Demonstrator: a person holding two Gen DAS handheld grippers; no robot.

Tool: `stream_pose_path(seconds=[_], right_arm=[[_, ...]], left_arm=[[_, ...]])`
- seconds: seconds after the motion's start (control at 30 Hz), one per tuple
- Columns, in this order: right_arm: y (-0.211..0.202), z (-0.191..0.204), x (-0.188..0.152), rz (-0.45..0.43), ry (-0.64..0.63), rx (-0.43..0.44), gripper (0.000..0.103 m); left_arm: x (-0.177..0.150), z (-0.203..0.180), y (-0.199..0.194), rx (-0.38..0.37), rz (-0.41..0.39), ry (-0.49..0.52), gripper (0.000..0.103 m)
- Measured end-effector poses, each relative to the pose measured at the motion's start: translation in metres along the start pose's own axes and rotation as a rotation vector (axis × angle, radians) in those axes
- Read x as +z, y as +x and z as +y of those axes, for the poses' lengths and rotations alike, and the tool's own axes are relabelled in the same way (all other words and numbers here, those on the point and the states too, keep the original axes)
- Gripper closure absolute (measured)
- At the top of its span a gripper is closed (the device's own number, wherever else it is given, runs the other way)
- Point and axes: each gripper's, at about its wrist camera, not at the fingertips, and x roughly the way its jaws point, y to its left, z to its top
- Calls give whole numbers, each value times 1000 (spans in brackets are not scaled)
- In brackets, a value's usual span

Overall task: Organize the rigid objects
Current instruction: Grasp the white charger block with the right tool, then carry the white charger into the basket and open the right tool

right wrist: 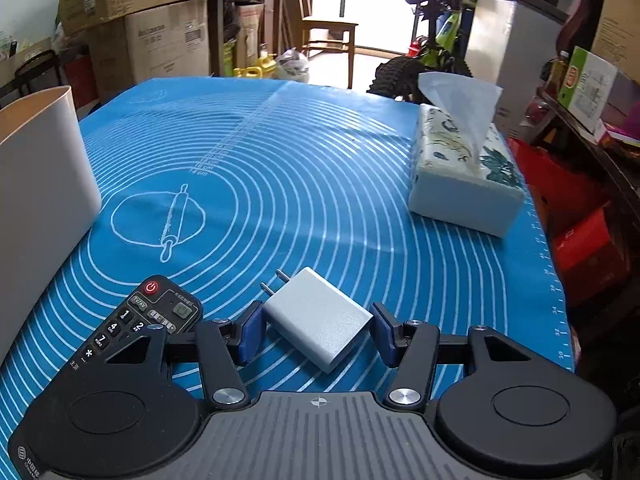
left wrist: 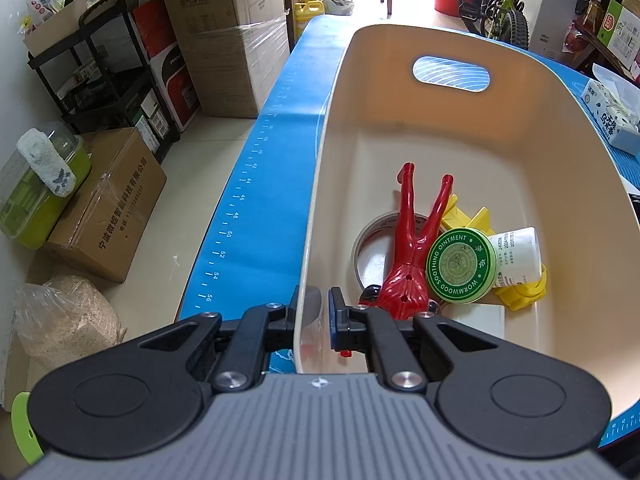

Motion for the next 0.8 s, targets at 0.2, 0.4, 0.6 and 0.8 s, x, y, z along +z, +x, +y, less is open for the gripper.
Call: stream_pose_path(seconds=[0.2,0.4,0.6,0.8], right_arm=[[-23,-5,3,-50,34,-20,43],[-58,6,19,-96,37,-19,43],[-98,41,38,-154,-12,17,43],[-134,92,58,-231,-70,129,43]], left_arm=[[0,0,0,-6,-1,-2,92],[1,-1,1,-6,0,-5,92],[1,-2,0,-7,0,-5,92],[1,-2,0,-13,1,-11,92]])
